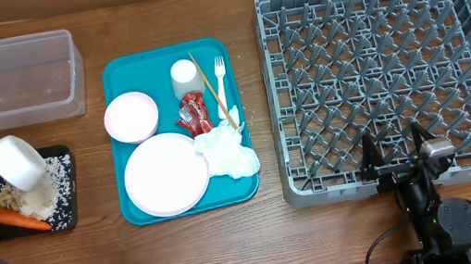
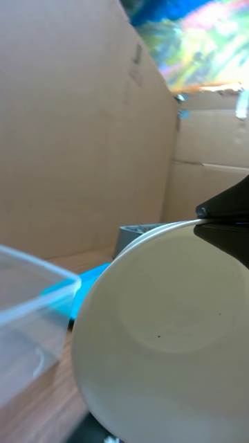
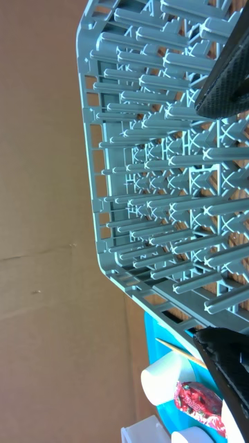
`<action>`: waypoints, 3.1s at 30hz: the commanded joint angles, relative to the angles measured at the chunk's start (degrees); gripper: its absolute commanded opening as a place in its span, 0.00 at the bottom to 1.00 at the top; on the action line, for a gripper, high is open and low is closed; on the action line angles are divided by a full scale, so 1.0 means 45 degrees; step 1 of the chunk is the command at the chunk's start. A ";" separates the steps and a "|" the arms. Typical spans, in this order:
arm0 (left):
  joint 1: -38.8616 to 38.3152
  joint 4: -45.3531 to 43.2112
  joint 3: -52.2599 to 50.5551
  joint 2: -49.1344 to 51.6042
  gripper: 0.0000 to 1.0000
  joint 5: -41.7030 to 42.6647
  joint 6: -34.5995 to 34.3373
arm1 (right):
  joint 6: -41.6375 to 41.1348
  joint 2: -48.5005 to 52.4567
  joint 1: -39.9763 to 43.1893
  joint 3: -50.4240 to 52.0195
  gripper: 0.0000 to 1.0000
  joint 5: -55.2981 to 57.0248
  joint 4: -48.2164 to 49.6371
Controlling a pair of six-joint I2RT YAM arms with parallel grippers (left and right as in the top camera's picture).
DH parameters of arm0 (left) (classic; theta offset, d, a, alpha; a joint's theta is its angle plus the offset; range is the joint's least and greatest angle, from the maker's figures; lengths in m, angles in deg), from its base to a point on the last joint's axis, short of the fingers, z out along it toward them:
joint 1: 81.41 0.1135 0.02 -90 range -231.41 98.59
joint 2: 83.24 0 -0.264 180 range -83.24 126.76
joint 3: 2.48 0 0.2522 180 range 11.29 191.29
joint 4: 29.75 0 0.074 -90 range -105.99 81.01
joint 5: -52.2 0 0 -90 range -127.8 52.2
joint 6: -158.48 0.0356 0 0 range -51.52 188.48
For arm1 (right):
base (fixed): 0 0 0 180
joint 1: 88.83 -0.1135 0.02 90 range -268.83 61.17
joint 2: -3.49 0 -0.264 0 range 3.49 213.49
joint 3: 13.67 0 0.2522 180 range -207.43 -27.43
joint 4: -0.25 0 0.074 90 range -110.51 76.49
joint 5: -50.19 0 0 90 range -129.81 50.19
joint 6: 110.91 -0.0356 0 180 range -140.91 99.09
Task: Sort waste into correct bins and load items into the dishwasher rack
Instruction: 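Carry the empty white bowl back toward the teal tray, then lower the white bowl onto the teal tray and open the left gripper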
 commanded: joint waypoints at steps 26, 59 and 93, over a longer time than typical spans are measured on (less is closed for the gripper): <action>-0.9272 -0.8034 0.0631 -0.7339 0.04 -0.9933 -0.9326 | 0.0078 -0.0126 0.0044 0.0131 1.00 0.0126 0.0044; -1.5028 -1.3784 0.0627 -0.1190 0.04 -1.9938 -1.0467 | 0.0078 -0.0126 0.0044 0.0131 1.00 0.0126 0.0044; -1.5047 -1.2886 0.0656 -0.2574 0.34 -1.9832 -1.0933 | 0.0078 -0.0126 0.0044 0.0131 1.00 0.0126 0.0044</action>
